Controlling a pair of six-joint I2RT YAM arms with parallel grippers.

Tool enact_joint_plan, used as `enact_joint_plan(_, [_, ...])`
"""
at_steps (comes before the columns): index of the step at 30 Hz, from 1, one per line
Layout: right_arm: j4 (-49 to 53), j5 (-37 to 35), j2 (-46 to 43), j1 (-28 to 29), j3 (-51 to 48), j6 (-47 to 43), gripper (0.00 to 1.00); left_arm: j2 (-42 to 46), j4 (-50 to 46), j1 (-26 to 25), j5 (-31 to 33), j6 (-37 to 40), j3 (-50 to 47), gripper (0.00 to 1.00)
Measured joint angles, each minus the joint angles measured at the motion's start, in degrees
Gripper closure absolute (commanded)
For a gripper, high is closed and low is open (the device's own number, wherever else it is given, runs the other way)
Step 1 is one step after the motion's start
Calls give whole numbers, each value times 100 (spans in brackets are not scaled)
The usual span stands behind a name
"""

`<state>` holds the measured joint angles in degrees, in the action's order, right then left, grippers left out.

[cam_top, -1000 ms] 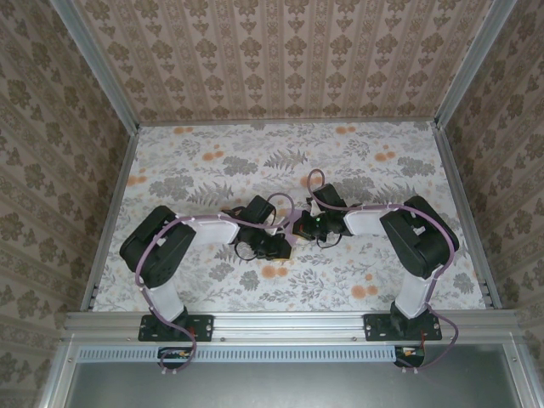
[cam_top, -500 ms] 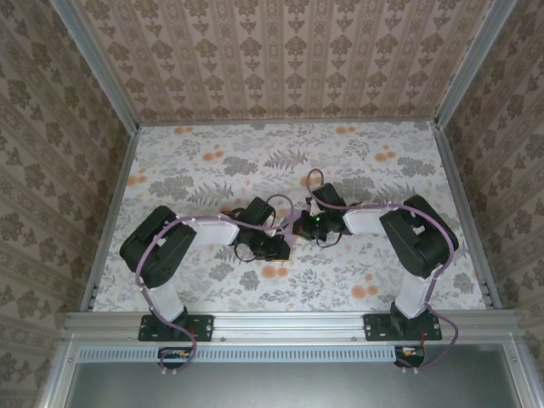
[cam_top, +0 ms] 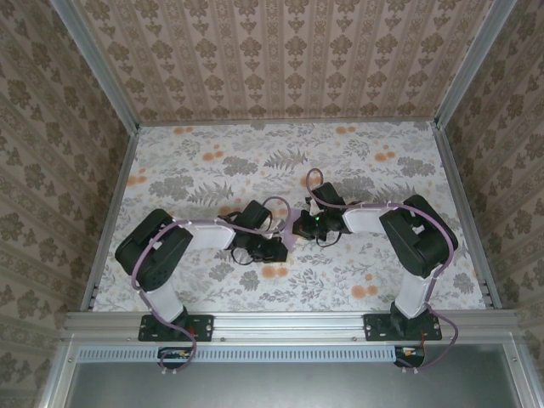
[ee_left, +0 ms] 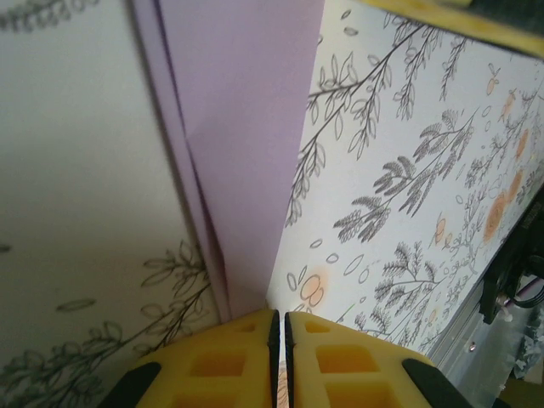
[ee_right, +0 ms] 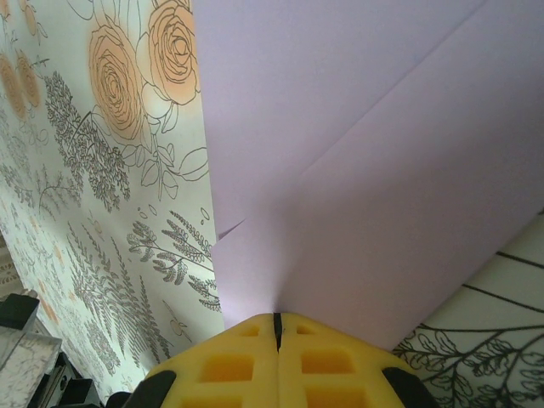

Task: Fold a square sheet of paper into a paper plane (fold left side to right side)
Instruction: Fold the wing for the fifth time at the center of the table.

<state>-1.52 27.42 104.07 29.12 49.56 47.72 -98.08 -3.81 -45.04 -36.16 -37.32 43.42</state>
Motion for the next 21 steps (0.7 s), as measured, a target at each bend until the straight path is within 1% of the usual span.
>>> enact_joint_plan(8, [0,2,4,-7,2,-2,100,195,-90,0,-4,-2,-192,87])
enact_joint_plan(13, [7,4,7,-11,11,-4,100,339,-382,13,-2,2,-175,87])
enact_joint_plan(17, [7,7,9,-11,13,-17,100,439,-605,50,-74,9,57,87])
enact_joint_plan(21, [7,9,9,-11,13,-20,100,426,-632,83,-151,52,348,87])
